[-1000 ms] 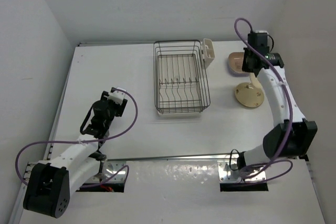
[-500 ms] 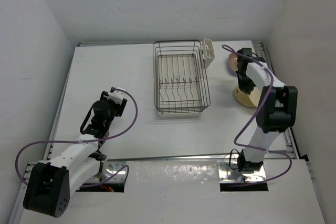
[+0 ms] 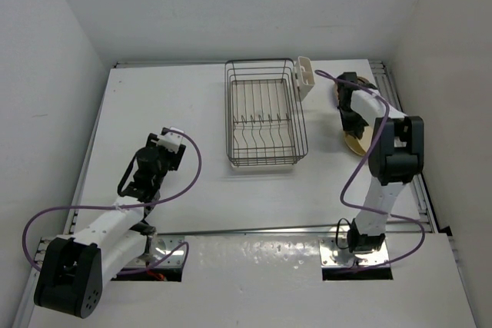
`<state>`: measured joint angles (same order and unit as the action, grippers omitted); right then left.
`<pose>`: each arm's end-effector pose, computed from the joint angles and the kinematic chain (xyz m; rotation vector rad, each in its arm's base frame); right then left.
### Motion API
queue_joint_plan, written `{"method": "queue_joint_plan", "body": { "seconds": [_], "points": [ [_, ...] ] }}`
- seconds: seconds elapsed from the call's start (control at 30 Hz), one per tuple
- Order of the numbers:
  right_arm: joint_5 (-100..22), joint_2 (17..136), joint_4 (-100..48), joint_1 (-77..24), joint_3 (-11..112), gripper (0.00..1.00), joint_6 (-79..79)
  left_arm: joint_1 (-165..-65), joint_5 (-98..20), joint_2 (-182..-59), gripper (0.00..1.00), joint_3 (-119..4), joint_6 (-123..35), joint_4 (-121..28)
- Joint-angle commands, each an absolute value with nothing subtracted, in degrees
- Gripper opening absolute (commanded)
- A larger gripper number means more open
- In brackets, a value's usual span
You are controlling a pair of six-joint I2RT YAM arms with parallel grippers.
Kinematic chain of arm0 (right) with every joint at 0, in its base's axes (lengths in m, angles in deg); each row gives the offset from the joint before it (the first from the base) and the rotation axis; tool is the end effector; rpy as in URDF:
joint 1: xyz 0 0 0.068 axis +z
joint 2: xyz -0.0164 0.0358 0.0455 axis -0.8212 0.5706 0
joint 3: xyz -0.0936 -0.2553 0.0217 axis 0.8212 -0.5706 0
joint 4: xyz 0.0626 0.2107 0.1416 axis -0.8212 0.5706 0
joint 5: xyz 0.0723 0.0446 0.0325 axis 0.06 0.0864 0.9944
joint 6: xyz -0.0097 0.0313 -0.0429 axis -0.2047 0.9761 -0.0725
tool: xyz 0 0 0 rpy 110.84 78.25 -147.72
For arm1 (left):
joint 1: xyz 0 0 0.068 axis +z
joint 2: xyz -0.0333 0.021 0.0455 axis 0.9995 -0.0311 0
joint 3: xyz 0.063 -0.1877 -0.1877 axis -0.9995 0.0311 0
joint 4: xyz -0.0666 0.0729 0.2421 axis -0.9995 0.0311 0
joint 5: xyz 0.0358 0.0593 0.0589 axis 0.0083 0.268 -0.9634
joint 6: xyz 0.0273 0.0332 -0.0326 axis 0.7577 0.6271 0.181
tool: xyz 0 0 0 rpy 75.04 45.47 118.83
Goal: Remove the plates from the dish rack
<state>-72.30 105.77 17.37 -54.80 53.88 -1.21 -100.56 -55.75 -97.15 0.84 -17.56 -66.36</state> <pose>0.3797 -0.0129 0.1813 0.2048 2.7933 -0.6227 0.1883 -0.0360 0.1871 0.3301 1.8216 0.1574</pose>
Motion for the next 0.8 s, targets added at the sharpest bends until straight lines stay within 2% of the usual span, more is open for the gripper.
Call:
{"method": "queue_joint_plan", "body": {
  "seconds": [0.0,0.17,0.37,0.47,0.57,0.67,0.7,0.77],
  "points": [
    [-74.3,107.8,16.7,-52.1,57.2,0.01,-2.4,-100.9,-56.0,-97.3,0.66,-1.2,-17.6,-68.4],
    [-82.2,110.0,19.3,-49.8,59.8,0.0,-3.4,-100.8,-55.6,-97.5,0.66,-0.9,-17.5,-68.5],
    [-82.8,111.0,20.4,-49.8,59.7,0.0,-3.5,-100.9,-55.2,-97.4,0.66,-0.9,-17.4,-68.5],
    [-81.6,111.3,20.6,-49.9,59.7,0.03,-3.6,-100.8,-55.1,-97.5,0.66,-0.9,-17.3,-68.6],
    [-81.4,111.4,20.9,-49.9,59.7,0.14,-3.0,-100.9,-55.1,-97.3,0.66,-0.9,-17.3,-68.5],
    [-80.4,111.2,21.4,-49.8,60.0,0.32,-2.8,-100.9,-54.9,-97.3,0.66,-0.8,-17.3,-68.2],
    [-80.0,111.1,22.0,-49.7,60.2,0.43,-2.4,-100.9,-54.8,-97.5,0.66,-0.8,-17.2,-68.2],
    [-79.6,110.3,22.5,-49.5,60.5,0.51,-1.9,-100.9,-54.5,-97.6,0.66,-0.8,-17.0,-68.1]
  ]
}}
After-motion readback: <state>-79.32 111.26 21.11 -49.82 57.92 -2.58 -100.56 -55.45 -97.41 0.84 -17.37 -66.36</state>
